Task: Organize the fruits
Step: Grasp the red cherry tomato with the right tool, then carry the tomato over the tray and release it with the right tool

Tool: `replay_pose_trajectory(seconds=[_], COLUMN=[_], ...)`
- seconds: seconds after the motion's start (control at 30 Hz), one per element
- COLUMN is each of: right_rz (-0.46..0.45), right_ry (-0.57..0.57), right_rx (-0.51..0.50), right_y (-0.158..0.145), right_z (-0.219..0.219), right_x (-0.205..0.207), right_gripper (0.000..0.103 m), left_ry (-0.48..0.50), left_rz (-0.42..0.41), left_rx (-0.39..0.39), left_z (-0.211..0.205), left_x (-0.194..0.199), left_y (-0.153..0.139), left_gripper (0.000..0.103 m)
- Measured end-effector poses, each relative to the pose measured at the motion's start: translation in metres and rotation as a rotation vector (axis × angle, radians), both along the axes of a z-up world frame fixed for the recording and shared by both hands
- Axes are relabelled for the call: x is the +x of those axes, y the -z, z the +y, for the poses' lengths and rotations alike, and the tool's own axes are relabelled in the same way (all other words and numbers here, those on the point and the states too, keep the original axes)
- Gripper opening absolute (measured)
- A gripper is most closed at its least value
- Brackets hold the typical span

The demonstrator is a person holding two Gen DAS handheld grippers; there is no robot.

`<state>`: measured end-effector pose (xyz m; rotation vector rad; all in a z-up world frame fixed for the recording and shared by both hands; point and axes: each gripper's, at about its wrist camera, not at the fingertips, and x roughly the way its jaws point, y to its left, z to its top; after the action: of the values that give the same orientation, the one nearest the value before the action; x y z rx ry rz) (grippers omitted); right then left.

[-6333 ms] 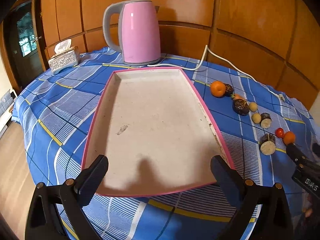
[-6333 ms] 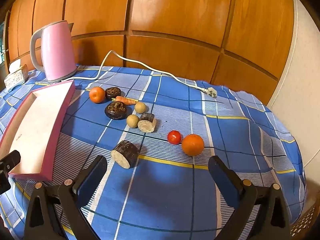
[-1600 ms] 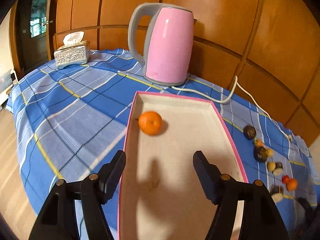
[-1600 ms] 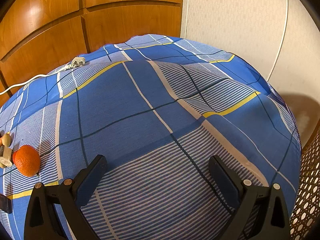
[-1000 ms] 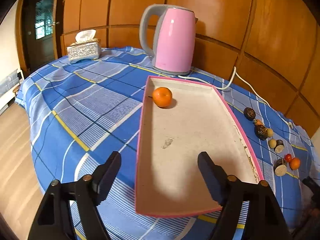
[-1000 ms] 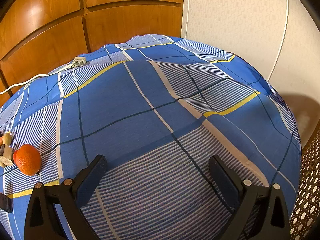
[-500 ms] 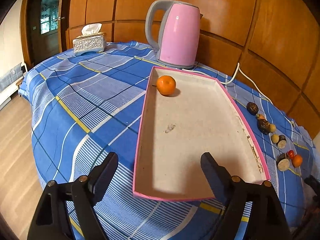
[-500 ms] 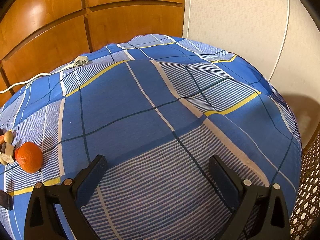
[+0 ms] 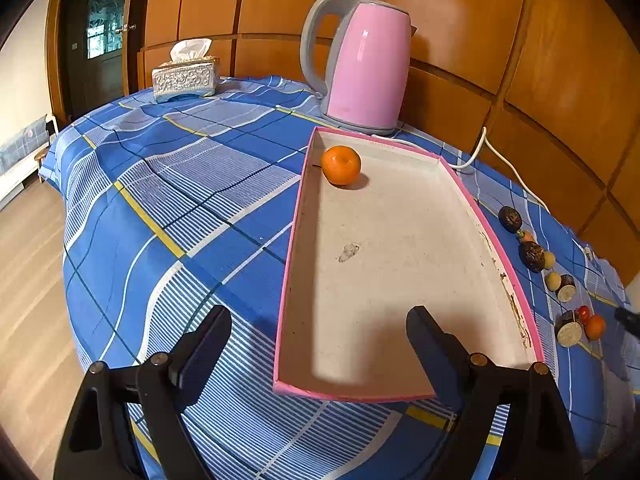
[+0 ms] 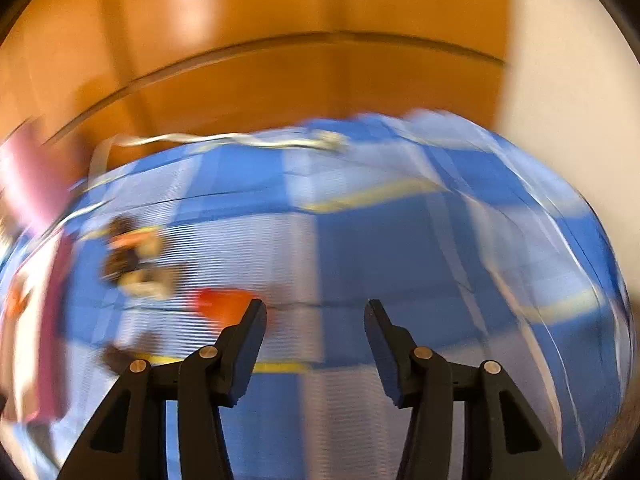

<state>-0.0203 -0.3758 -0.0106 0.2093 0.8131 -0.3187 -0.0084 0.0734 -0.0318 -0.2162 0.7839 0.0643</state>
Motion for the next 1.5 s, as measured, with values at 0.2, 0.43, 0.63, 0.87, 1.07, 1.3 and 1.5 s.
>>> replay_pose_trajectory(seconds=[0.2,0.43,0.63,0.87,1.07,1.3,1.5], right_rz=[0.131,0.372,0.424,0.266,0.144,0.104,0.108], right_ry=[-0.329,-0.548,-0.587,-0.563,-0.645,-0.786,-0.856], right_rx=[-0.138,-0.313,-0.363,-0.283,-0.159,-0.024,0.007], right_y=[0.002,0.034,0.051,0.020,-0.002,-0.009,-0.002], right_z=[0.056,0.081,0.077,0.088,0.127,0.193,0.244], right_x=[0.051,0.085,0.089,0.078,0.061,0.069,0.091], right_gripper=[0.052,0.050,0.025,0.025,0.025,0.025,0.025], left_ry=[0.001,0.003,-0.002,-0.014,-0.020,-0.032,-0.038], left_rz=[-0.001,0.007,0.010,0.017,0.012,0.014,0.026], left_rx=[-0.006,-0.009,-0.013,-0.011,-0.011,-0.012,-0.014], left_z=[-0.001,0.000,0.001,0.004,0.004,0.007,0.008], left_x=[-0.001,0.000,0.001,0.002,0.002,0.001,0.002], left_y=[-0.001,0.001,0.003,0.005,0.005,0.005,0.008], left_gripper=[0.090,0.090,0.090,0.090,0.090,0.090,0.090])
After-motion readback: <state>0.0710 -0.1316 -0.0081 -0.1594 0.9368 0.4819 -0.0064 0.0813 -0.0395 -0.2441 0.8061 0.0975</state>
